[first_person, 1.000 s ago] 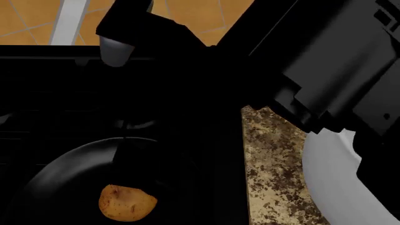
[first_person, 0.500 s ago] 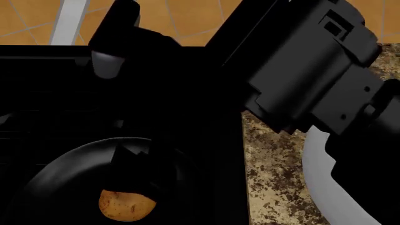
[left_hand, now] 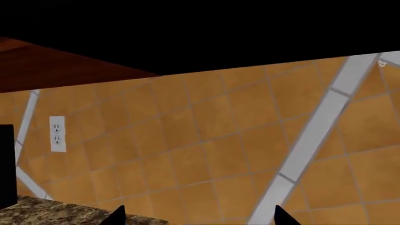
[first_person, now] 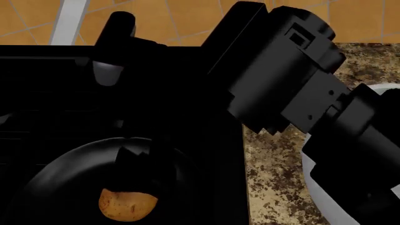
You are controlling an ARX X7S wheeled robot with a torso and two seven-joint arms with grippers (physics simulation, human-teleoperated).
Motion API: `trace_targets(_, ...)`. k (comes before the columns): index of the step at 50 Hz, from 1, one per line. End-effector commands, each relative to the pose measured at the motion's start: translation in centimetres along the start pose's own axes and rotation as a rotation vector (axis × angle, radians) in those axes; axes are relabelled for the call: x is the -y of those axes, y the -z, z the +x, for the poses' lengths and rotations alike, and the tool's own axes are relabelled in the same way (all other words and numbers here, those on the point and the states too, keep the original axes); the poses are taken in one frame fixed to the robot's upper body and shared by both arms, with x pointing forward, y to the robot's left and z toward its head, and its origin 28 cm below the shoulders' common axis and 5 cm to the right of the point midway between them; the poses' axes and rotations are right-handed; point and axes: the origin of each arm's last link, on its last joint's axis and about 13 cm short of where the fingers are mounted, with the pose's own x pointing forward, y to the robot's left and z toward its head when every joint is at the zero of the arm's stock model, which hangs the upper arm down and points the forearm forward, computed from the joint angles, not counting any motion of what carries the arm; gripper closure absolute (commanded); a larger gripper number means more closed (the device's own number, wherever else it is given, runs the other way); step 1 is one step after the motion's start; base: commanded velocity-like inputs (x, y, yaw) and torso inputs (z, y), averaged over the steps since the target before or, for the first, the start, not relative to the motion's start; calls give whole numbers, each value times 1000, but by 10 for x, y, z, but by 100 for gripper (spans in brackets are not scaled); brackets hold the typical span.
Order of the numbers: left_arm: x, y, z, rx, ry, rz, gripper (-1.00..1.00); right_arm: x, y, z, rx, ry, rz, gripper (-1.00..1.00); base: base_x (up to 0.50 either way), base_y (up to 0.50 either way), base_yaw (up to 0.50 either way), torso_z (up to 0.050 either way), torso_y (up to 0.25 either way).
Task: Pick the potato from the pan and place it in the bowl.
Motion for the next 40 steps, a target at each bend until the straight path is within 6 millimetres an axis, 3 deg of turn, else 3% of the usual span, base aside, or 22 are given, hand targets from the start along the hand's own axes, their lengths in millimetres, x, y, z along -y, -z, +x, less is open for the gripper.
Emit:
trace_targets(1,0,1,1,-4,-10,7,-100,11,3,8,3,-22,-3,-100,0,0,0,0,0)
trace_targets(40,-4,16,2,-36,-15,0,-100,20,14,29,-43,-25,33,-100,0,0,0,0,0)
